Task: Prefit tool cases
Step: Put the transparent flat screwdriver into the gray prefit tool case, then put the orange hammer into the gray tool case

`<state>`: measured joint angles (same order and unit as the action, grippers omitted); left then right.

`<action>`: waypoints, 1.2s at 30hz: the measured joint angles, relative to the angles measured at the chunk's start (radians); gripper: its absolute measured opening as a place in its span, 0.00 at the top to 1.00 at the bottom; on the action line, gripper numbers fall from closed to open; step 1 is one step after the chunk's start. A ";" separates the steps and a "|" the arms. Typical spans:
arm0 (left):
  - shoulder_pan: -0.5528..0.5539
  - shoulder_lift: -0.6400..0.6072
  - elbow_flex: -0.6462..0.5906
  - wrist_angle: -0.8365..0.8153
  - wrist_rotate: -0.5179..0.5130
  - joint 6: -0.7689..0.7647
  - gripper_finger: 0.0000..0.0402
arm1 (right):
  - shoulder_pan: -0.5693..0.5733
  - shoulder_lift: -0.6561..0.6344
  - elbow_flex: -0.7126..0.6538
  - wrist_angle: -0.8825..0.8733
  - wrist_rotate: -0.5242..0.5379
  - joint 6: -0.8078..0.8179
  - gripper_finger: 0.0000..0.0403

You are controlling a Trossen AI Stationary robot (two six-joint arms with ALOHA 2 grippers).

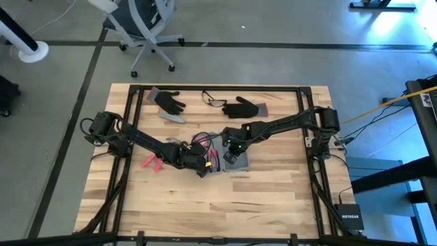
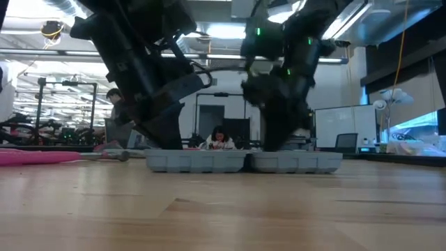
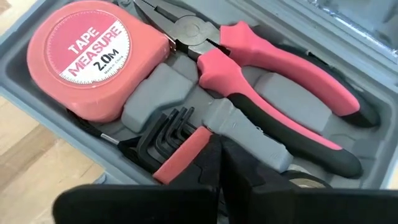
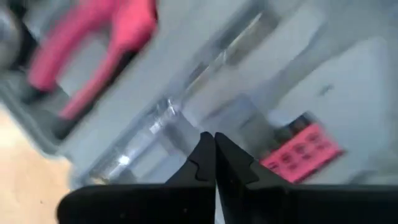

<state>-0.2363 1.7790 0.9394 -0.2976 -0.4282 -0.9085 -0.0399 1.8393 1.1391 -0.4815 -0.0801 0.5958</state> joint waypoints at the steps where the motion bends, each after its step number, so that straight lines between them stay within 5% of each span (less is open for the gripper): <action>1: 0.000 0.000 0.000 0.000 -0.001 0.000 1.00 | -0.002 -0.017 0.013 0.007 0.018 -0.001 1.00; 12: 0.000 -0.007 0.003 -0.011 0.003 0.001 1.00 | -0.005 -0.047 0.048 0.014 0.047 0.001 1.00; 21: -0.008 -0.198 0.006 -0.148 0.083 0.047 0.98 | -0.090 -0.187 0.048 -0.023 0.133 -0.077 1.00; 30: 0.006 -0.411 0.007 -0.433 0.161 -0.005 0.74 | -0.158 -0.253 0.049 -0.021 0.136 -0.139 1.00; 36: 0.020 -0.422 0.003 -0.709 0.172 -0.131 0.62 | -0.140 -0.252 0.049 -0.046 0.140 -0.164 1.00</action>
<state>-0.2166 1.3571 0.9424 -1.0069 -0.2562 -1.0394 -0.1797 1.5878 1.1877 -0.5270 0.0603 0.4322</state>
